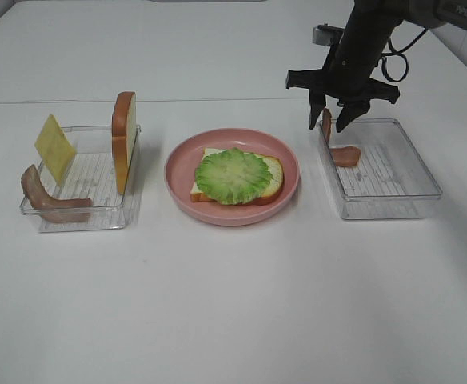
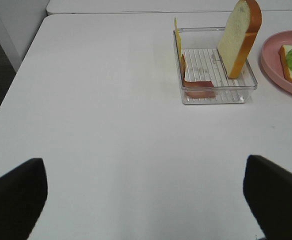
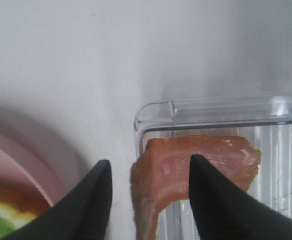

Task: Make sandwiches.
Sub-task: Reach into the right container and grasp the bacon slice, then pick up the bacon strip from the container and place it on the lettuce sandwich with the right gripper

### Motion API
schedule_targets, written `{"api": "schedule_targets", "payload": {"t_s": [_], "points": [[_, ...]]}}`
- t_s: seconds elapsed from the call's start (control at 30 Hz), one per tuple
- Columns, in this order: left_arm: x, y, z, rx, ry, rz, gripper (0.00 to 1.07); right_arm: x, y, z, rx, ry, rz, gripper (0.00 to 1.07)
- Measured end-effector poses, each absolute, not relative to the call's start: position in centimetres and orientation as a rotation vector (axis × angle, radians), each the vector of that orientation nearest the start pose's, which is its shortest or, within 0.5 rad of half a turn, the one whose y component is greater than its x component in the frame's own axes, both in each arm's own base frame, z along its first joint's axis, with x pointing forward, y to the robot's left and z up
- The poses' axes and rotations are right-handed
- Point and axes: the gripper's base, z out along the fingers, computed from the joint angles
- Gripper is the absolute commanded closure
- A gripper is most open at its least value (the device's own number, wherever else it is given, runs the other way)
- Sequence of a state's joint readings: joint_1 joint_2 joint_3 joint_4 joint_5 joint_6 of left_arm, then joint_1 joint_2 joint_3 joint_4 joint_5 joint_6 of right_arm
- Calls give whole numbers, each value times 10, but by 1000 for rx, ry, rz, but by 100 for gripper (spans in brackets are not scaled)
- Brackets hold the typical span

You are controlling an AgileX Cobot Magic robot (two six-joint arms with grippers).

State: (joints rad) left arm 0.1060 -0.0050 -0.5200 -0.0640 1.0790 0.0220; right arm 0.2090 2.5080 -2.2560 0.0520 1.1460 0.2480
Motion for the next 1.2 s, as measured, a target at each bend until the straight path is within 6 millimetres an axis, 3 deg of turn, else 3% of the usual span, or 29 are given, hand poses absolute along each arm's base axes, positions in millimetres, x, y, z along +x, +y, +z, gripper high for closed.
{"api": "schedule_targets", "payload": {"t_s": [0.13, 0.2, 0.23, 0.27, 0.33, 0.37, 0.77, 0.83, 0.93, 0.97, 1.13, 1.2], "points": [[-8, -6, 281, -81, 2034, 4, 4, 513, 111, 152, 68, 2894, 117, 70], [-8, -6, 281, -81, 2034, 4, 4, 512, 111, 152, 69, 2896, 114, 85], [-8, -6, 281, -81, 2034, 4, 4, 512, 111, 152, 69, 2896, 114, 85], [-8, -6, 281, -81, 2034, 4, 4, 512, 111, 151, 69, 2898, 114, 94], [-8, -6, 281, -81, 2034, 4, 4, 512, 111, 151, 71, 2901, 114, 99], [-8, -6, 281, -81, 2034, 4, 4, 511, 110, 151, 71, 2907, 112, 106], [-8, -6, 281, -81, 2034, 4, 4, 508, 110, 160, 71, 2924, 110, 107], [-8, -6, 281, -81, 2034, 4, 4, 505, 109, 179, 70, 2899, 120, 107], [-8, -6, 281, -81, 2034, 4, 4, 504, 109, 186, 69, 2887, 123, 107], [-8, -6, 281, -81, 2034, 4, 4, 502, 109, 201, 68, 2858, 132, 107], [-8, -6, 281, -81, 2034, 4, 4, 497, 108, 227, 58, 2811, 155, 107], [-8, -6, 281, -81, 2034, 4, 4, 489, 110, 258, 36, 2757, 223, 107]]}}
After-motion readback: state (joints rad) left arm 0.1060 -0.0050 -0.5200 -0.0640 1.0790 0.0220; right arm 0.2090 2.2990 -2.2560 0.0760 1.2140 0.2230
